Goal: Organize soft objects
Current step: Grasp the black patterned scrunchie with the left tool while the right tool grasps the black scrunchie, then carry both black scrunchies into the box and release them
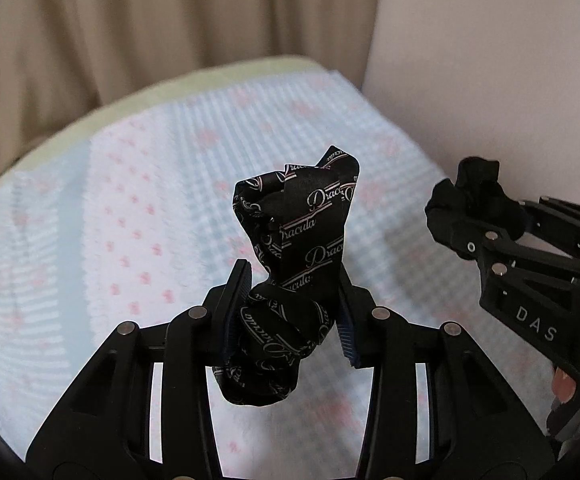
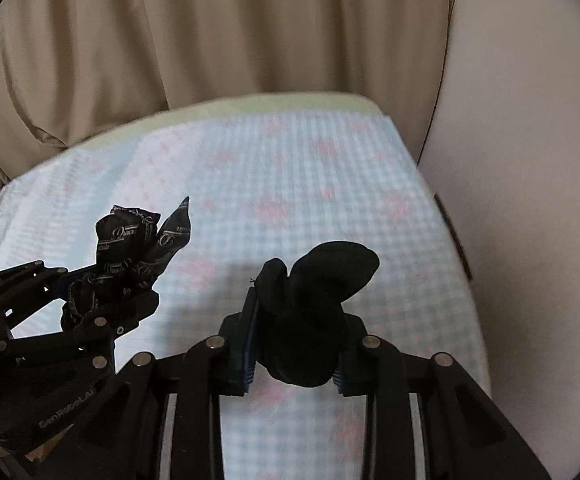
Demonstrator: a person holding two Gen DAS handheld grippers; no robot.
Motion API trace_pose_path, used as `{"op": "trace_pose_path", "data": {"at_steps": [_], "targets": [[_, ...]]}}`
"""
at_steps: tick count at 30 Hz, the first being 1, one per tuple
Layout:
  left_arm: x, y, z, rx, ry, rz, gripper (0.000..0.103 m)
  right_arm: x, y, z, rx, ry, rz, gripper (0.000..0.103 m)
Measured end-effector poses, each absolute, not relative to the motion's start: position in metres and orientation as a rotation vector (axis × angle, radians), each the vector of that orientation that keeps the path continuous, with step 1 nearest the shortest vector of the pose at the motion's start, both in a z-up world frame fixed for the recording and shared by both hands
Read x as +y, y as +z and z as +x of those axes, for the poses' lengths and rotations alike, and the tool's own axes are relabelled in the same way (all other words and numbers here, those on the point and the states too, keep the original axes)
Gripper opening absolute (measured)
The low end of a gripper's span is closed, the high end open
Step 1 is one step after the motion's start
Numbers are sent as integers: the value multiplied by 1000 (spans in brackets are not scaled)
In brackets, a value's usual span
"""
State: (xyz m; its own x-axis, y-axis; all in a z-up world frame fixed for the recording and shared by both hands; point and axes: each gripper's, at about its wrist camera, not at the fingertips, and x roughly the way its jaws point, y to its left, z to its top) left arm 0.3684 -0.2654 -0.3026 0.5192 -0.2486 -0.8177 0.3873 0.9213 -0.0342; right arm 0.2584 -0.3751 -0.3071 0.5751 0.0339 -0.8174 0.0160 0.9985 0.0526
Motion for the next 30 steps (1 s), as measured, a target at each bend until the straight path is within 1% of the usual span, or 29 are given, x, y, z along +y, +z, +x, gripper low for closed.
{"op": "trace_pose_path", "data": {"at_steps": [8,14,17,21,26,30], "targets": [[-220,-192,313,889,-298,108,36,-330,-201,208,902,56,25,27],[-151,-137,264,882,-221,47,36,-279,-141,172,878,132,-1,27],[-113,-126,242,882,-187,35,36,-247,-125,150,874,162,-4,27],[-53,-120,207,886,-149,41,36,-200,-118,124,883,189,5,27],[17,-130,168,931,-135,64,36,-140,-126,100,920,214,27,27],[65,-146,142,968,-140,81,36,-91,-143,85,976,244,8,27]]}}
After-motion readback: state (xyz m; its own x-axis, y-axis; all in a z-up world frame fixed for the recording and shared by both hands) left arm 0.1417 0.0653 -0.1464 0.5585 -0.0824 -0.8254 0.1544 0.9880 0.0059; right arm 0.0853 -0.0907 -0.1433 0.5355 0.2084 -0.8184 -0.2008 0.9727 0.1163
